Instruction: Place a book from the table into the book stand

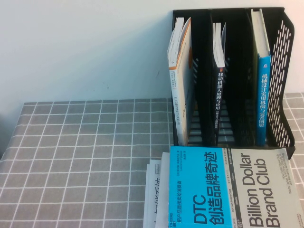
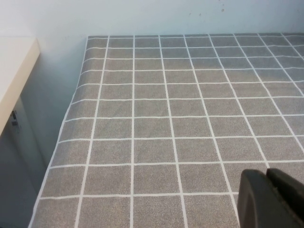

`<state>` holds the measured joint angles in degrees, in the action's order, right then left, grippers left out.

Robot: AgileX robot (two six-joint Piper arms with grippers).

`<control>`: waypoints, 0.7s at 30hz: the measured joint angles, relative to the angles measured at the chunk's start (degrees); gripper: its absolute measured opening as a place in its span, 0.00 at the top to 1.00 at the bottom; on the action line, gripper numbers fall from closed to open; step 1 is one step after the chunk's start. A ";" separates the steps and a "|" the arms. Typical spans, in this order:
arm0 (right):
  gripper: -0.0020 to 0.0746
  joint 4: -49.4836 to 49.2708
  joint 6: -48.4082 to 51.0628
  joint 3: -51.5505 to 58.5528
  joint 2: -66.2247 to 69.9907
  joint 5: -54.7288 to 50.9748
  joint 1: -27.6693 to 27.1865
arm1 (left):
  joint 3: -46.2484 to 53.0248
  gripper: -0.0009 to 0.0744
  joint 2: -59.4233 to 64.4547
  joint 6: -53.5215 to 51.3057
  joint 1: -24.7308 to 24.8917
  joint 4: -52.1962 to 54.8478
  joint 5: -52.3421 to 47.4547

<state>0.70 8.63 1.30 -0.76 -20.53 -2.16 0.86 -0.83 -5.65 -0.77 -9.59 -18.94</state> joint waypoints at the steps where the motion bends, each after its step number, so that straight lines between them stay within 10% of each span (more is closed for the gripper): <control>1: 0.98 0.00 0.00 0.00 0.00 0.00 0.00 | 0.00 0.99 0.00 0.00 0.00 0.00 0.00; 21: 0.98 0.00 0.57 0.00 0.00 0.00 0.00 | 0.00 0.99 0.00 0.00 0.00 0.00 0.00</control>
<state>0.70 9.20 1.30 -0.76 -20.53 -2.16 0.86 -0.83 -5.65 -0.77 -9.59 -18.94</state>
